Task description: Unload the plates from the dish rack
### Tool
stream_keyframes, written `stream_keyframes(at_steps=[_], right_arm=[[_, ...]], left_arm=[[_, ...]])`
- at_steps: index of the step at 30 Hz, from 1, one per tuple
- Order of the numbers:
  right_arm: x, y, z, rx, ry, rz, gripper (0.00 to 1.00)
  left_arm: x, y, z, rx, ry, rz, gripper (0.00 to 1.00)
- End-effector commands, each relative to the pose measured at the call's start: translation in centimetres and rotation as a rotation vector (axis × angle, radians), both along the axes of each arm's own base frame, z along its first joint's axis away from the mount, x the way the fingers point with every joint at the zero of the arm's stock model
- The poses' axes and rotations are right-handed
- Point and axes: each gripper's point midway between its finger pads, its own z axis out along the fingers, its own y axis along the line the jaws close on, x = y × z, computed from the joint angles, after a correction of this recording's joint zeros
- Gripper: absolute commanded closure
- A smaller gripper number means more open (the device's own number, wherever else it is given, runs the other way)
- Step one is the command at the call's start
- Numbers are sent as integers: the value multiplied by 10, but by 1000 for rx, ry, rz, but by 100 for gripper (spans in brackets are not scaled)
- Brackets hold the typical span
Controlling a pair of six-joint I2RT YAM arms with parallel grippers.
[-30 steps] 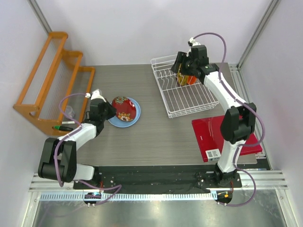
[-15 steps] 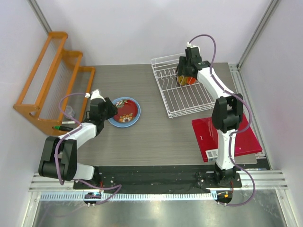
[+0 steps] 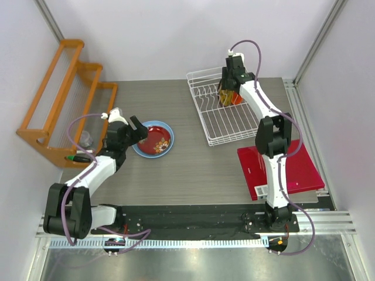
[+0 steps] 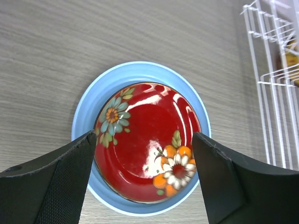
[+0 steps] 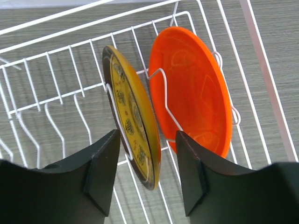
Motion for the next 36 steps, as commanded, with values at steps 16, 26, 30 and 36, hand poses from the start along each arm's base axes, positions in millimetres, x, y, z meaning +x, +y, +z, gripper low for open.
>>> stream_keyframes(at_steps=[16,26,30,36], right_arm=[[17,-5,44,-139,-110,-34,99],[-21,-9,128,-301,-269,-180,99],[-39,-13,154,-276,-305,-192,99],[-81,3,175,-109,-307,-132,99]], left_arm=[[4,-8,46,-31,-107,-41,16],[4,-11,48,-13,-78,-68,3],[2,-20,56,-38,-104,-116,1],[4,-33,66,-95,-112,-167,0]])
